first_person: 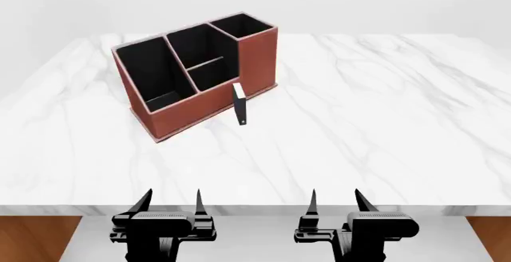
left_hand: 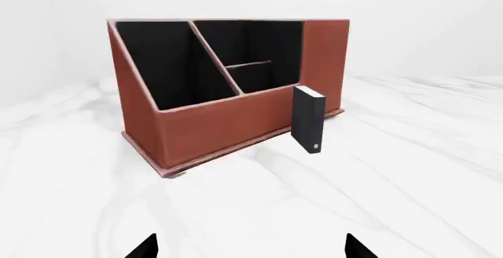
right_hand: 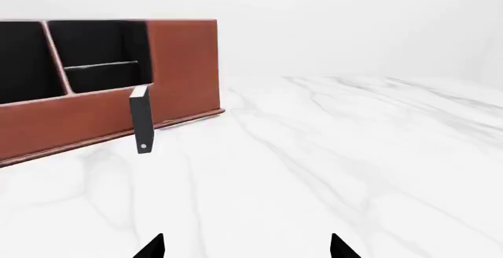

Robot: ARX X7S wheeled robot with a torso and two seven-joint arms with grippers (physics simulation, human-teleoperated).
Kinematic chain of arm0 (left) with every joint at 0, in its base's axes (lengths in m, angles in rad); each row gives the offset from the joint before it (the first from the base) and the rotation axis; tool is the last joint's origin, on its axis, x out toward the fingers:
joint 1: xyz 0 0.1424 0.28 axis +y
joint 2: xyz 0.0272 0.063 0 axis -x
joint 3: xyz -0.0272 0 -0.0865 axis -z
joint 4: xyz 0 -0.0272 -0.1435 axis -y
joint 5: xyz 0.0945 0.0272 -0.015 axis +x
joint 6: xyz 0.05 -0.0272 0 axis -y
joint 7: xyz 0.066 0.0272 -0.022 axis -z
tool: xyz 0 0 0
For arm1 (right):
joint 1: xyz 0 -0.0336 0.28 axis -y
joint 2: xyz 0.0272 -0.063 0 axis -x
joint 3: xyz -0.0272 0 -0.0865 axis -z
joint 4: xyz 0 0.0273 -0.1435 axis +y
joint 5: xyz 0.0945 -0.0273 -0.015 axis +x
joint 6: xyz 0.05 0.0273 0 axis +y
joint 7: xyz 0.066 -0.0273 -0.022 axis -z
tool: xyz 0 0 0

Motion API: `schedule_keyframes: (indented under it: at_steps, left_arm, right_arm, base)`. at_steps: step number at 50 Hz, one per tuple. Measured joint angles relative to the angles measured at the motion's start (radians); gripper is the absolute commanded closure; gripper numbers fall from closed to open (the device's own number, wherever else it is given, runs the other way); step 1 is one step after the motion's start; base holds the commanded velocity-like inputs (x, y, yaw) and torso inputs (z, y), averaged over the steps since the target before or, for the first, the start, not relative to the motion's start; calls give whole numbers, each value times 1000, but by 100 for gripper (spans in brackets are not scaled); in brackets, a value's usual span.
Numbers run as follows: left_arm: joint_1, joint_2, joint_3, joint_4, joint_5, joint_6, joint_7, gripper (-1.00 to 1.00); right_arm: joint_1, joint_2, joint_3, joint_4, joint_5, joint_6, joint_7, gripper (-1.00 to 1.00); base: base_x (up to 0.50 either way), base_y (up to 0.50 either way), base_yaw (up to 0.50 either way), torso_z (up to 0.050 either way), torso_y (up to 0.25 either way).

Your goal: Pick up the book and place it in the left compartment of the caddy.

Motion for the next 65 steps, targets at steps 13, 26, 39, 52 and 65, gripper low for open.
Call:
schedule_keyframes:
  at_steps: [13, 26, 39, 52, 65]
  left_arm:
    - [-1, -26, 32, 0, -26, -3, -29, -100]
    - [-4, -51, 62, 1, -51, -8, -58, -100]
    - [-5, -69, 86, -3, -71, 5, -77, -100]
    - [-5, -86, 106, -6, -84, 17, -94, -100]
    - [-5, -103, 122, -5, -96, 24, -112, -100]
  right_arm:
    - [1, 25, -33, 0, 28, -1, 31, -100]
    - [7, 51, -61, -1, 60, 11, 61, -100]
    - [9, 73, -86, 2, 66, 7, 91, -100]
    - [9, 89, -109, 4, 74, 0, 110, -100]
    - [8, 101, -126, 0, 98, 2, 121, -100]
  base:
    - [0, 0, 0, 0, 0]
    - [0, 13, 0, 0, 0]
    - [0, 500, 0, 0, 0]
    - [0, 500, 0, 0, 0]
    - [0, 77, 0, 0, 0]
